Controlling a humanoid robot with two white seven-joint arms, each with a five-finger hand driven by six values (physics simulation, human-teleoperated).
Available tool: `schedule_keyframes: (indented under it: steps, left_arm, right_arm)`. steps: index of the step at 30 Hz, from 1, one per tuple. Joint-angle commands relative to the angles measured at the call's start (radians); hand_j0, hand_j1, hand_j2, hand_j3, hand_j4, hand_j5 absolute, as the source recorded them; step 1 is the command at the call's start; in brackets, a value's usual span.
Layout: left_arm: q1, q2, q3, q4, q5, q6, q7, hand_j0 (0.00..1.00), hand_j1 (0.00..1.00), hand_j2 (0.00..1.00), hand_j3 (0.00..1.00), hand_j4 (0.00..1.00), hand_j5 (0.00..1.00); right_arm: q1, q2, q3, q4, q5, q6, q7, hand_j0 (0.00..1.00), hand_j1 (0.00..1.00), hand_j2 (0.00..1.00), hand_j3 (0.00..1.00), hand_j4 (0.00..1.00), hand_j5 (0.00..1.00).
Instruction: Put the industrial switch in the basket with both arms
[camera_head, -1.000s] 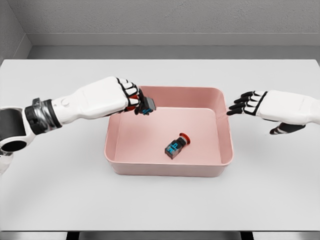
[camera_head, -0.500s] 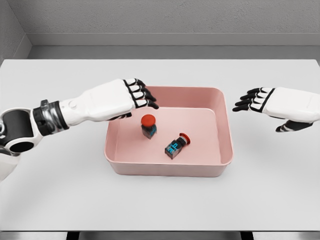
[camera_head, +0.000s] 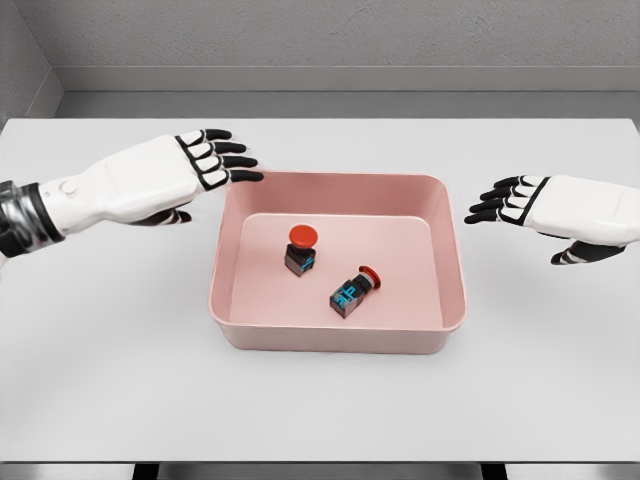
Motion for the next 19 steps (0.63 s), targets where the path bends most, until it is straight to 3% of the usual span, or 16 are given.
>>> schedule_keyframes:
  steps: [1,3,8,19]
  left_arm:
    - [0.000,0.064,0.019,0.005,0.042,0.001,0.000,1.00,1.00,1.00,1.00,1.00,1.00]
    - [0.002,0.103,0.027,0.024,0.040,0.001,-0.006,1.00,1.00,1.00,1.00,1.00,1.00]
    - [0.057,0.145,0.125,0.114,0.075,0.001,-0.001,1.00,1.00,1.00,1.00,1.00,1.00]
    - [0.074,0.150,0.128,0.119,0.097,0.001,-0.006,1.00,1.00,1.00,1.00,1.00,1.00]
  right_arm:
    - [0.000,-0.001,0.000,-0.001,-0.006,0.003,0.000,1.00,1.00,1.00,1.00,1.00,1.00]
    - [0.000,0.000,0.000,0.001,-0.006,0.003,0.000,1.00,1.00,1.00,1.00,1.00,1.00]
    - [0.000,0.000,0.000,-0.001,-0.006,0.003,0.000,1.00,1.00,1.00,1.00,1.00,1.00]
    - [0.000,0.000,0.000,-0.001,-0.006,0.003,0.000,1.00,1.00,1.00,1.00,1.00,1.00]
